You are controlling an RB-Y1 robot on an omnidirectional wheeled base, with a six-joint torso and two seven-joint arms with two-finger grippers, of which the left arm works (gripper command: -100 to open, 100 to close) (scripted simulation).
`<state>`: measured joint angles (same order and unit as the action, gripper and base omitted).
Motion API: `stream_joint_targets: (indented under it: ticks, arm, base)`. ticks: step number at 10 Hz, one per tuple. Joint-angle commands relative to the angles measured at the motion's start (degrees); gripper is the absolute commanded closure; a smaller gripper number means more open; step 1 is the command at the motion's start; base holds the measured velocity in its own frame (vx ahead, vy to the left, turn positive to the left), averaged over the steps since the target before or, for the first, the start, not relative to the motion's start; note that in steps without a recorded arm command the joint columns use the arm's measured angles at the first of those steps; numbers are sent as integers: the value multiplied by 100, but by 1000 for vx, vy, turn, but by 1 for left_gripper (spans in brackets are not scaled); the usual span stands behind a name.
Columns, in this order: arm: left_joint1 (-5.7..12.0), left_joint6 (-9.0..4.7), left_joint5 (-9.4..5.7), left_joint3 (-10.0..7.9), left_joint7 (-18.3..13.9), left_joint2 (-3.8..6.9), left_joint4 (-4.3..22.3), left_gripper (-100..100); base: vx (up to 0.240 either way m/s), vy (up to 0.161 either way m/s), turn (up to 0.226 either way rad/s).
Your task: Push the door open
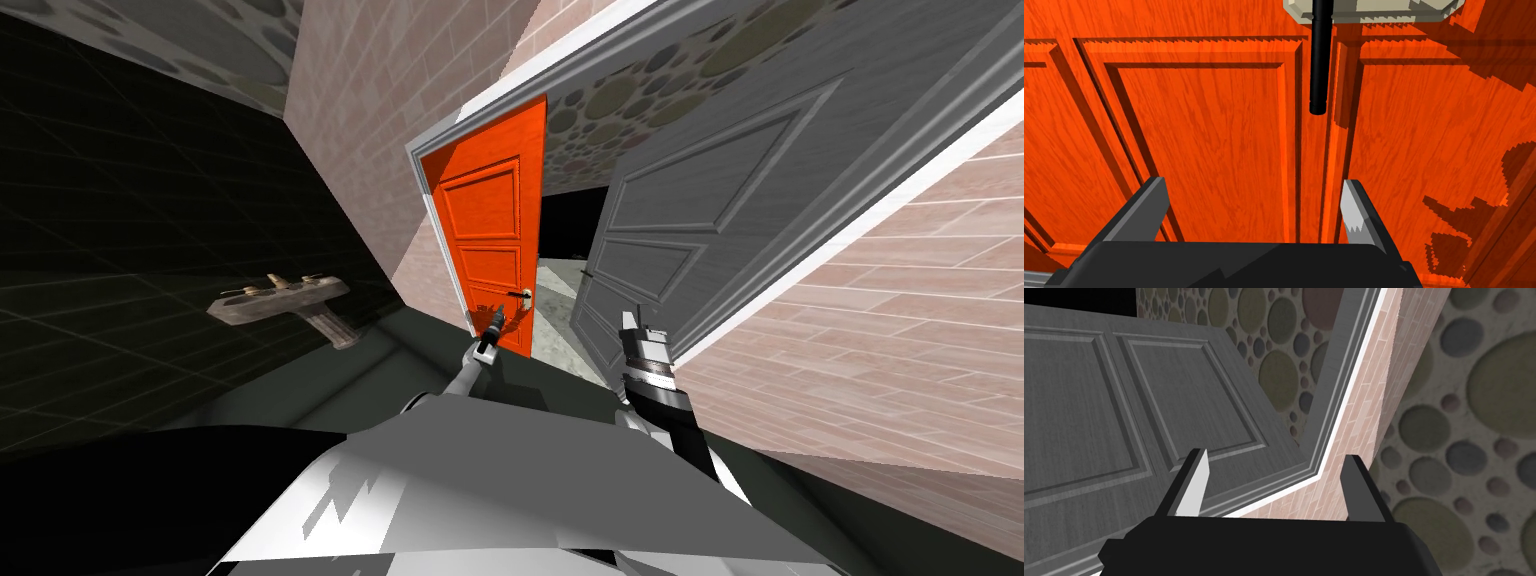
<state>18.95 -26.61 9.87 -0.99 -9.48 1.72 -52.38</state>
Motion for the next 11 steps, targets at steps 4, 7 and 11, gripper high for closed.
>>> stream_joint_targets:
  ticks: [4,7,11]
  arm:
    - [351,93,80,-27,-19,-152,546,-100]
    - [455,111,102,-37,-24,-200,712,-100]
    - [674,100,135,-72,-19,-312,1086,-100]
  base:
    - [104,37,-56]
    - [51,27,-29]
    - [76,37,-50]
